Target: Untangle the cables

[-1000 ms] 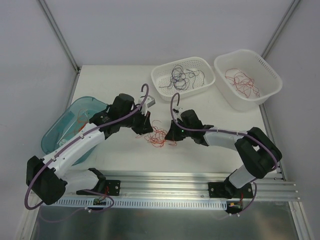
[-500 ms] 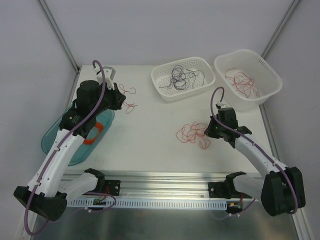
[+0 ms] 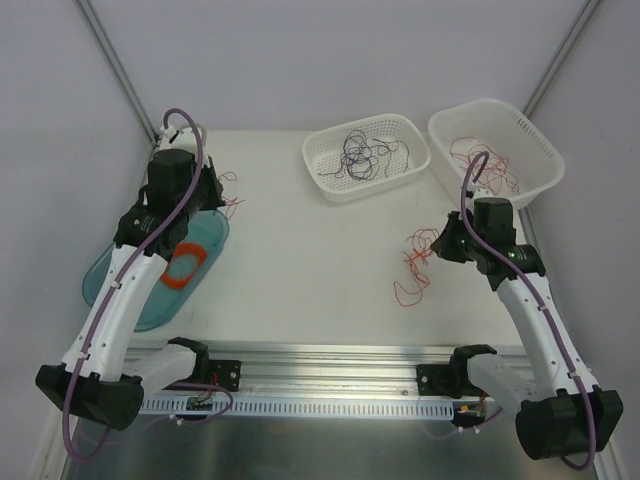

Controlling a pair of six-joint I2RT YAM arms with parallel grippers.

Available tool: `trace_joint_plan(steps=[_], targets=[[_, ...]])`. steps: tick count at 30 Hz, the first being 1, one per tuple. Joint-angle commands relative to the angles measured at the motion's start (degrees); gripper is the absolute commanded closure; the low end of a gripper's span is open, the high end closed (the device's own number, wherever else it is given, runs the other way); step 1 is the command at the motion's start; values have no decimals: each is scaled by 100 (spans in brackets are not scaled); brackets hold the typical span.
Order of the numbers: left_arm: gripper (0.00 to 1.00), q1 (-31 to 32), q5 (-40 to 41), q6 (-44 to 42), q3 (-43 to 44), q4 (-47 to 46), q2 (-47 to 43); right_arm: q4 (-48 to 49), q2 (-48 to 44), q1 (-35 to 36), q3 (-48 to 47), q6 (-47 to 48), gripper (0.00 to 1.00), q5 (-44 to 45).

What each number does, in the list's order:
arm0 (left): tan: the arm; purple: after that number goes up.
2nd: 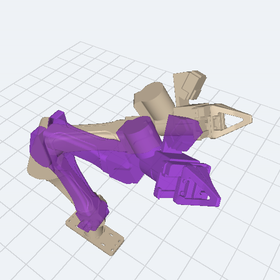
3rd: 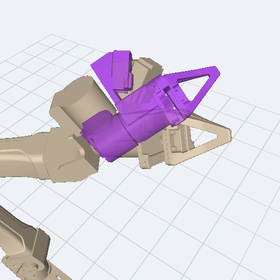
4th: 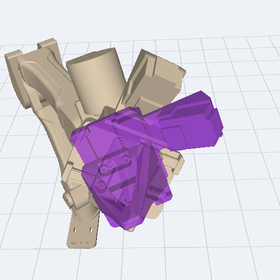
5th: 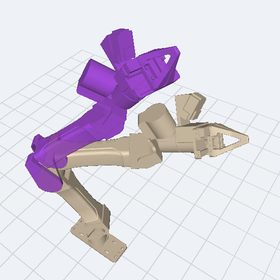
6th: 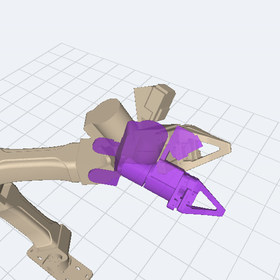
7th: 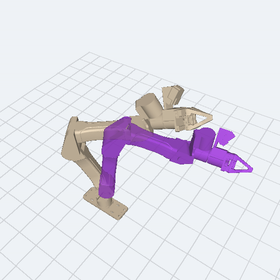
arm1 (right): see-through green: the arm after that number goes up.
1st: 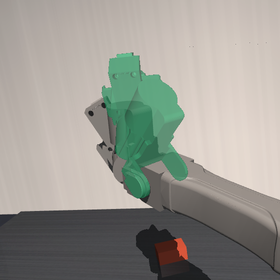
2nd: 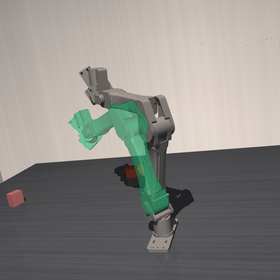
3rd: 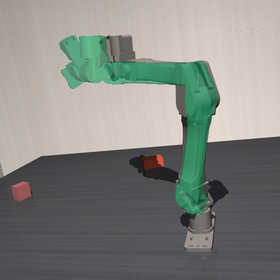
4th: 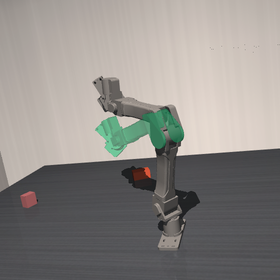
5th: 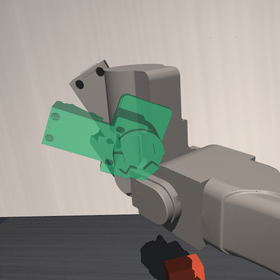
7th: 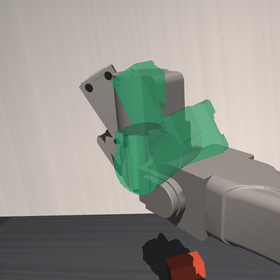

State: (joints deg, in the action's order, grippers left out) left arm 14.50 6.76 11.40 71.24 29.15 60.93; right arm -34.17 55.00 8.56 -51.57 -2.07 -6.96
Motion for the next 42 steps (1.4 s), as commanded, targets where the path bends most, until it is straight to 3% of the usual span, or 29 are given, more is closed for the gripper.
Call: trace_joint_plan(steps=[1, 8, 12, 17, 23, 27, 28, 32, 37, 42], targets=[[100, -149, 534, 81, 381, 336, 340, -195, 28, 102, -222, 180, 99, -717], [100, -869, 1046, 258, 242, 636, 666, -99, 379, 742, -213, 180, 98, -833], [100, -1641, 1020, 415, -92, 654, 745, -19, 616, 1060, -239, 319, 97, -816], [100, -1977, 844, 495, -461, 654, 807, 51, 828, 1218, -309, 400, 97, -921], [100, -1978, -95, 574, -253, 636, 806, 51, 977, 1236, -398, 470, 97, -974], [100, -1925, -1323, 600, 170, 575, 1052, 51, 960, 1245, -354, 462, 94, -1018], [100, -1881, -1518, 600, 319, 549, 1088, 51, 942, 1245, -327, 461, 91, -1018], [100, -1469, -2336, 565, 540, 268, 1237, 60, 837, 1254, -371, 496, 46, -1132], [100, -494, -2794, 582, 698, 13, 1422, 261, 600, 1350, -714, 515, 28, -1527], [100, 122, -3119, 1293, 610, -523, 1545, 1324, 476, 1631, -854, 277, 14, -2168]])
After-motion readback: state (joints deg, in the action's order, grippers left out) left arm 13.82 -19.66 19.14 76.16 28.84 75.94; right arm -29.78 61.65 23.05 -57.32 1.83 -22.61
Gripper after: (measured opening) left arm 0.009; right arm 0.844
